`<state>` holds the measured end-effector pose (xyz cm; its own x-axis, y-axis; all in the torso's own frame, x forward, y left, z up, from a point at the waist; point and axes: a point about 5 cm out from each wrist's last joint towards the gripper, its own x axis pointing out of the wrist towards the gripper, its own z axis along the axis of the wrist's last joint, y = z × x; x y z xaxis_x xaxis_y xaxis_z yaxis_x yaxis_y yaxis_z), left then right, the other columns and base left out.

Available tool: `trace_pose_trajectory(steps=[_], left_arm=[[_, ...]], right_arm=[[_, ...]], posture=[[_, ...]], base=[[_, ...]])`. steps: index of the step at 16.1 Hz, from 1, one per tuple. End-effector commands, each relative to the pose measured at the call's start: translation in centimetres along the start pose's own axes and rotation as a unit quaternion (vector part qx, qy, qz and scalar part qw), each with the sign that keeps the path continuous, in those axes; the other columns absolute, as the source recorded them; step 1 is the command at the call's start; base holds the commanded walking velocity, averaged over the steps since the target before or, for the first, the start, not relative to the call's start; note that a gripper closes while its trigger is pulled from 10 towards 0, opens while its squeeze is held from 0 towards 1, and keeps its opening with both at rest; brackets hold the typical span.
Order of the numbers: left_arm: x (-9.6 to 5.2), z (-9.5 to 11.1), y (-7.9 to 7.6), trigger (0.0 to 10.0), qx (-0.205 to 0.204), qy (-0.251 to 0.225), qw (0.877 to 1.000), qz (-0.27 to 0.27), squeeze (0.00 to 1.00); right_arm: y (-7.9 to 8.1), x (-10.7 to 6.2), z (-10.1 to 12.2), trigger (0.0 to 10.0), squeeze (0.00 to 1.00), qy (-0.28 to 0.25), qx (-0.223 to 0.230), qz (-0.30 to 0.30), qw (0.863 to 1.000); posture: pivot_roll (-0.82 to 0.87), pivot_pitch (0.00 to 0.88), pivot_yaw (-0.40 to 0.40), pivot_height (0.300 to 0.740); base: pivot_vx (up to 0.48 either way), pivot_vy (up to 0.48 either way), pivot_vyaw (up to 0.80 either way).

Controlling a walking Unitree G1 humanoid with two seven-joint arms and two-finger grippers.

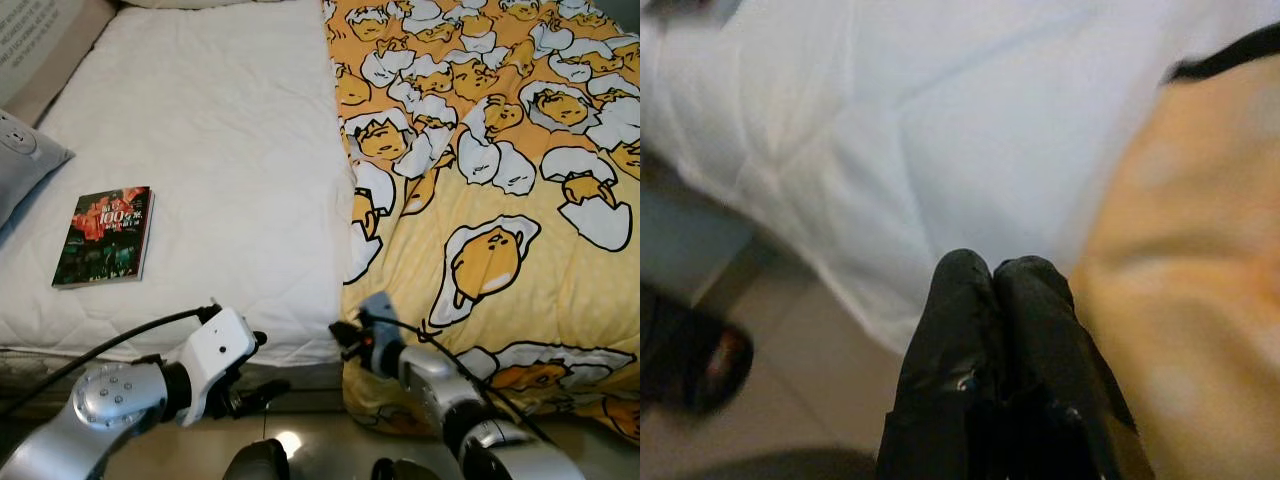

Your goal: Clean up the room

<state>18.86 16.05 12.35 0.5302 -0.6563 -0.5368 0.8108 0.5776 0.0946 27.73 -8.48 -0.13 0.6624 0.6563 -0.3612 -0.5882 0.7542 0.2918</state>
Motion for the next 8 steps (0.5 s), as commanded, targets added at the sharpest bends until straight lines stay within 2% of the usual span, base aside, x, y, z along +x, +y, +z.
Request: trace_pose_trajectory(steps=[1, 2, 4, 5, 6, 7, 8], left_arm=[[-0.1, -0.3, 0.2, 10.0, -0.010, -0.002, 1.000, 0.030, 0.00], [0.1, -0.7, 0.7, 10.0, -0.040, -0.015, 0.996, 0.084, 0.00], [0.8, -1.6, 1.9, 10.0, -0.095, -0.043, 0.981, 0.166, 0.00], [1.0, -1.8, 3.0, 10.0, -0.115, -0.052, 0.970, 0.210, 0.00], [1.1, -1.8, 3.4, 10.0, -0.122, -0.056, 0.965, 0.226, 0.00], [1.6, -1.7, 4.5, 10.0, -0.137, -0.063, 0.953, 0.262, 0.00], [2.1, -1.6, 5.1, 10.0, -0.144, -0.068, 0.946, 0.282, 0.00]], right_arm=[[0.0, -0.3, 0.2, 10.0, 0.00, -0.035, 0.007, -0.013, 0.999], [0.0, -1.0, 0.4, 10.0, 0.00, -0.068, 0.011, -0.037, 0.997], [-0.2, -3.0, 0.4, 10.0, 0.02, -0.112, -0.002, -0.088, 0.990], [-0.7, -4.5, 0.7, 10.0, 0.95, -0.129, -0.006, -0.125, 0.984], [-0.9, -5.1, 0.8, 10.0, 0.95, -0.134, -0.008, -0.138, 0.981], [-1.5, -6.7, 1.3, 10.0, 1.00, -0.152, -0.002, -0.173, 0.973], [-1.9, -7.6, 1.8, 10.0, 1.00, -0.158, -0.002, -0.206, 0.966]], posture=[[0.19, 0.065, 0.024, 0.740], [0.14, 0.006, 0.022, 0.740], [0.07, 0.000, 0.015, 0.740], [0.04, 0.000, 0.014, 0.740], [0.04, 0.000, 0.014, 0.740], [0.02, 0.000, 0.015, 0.740], [0.00, 0.000, 0.023, 0.740]], base=[[0.000, 0.000, 0.00], [0.000, 0.000, 0.00], [0.000, 0.000, 0.00], [0.000, 0.000, 0.00], [0.000, 0.000, 0.00], [0.000, 0.000, 0.00], [0.000, 0.000, 0.00]])
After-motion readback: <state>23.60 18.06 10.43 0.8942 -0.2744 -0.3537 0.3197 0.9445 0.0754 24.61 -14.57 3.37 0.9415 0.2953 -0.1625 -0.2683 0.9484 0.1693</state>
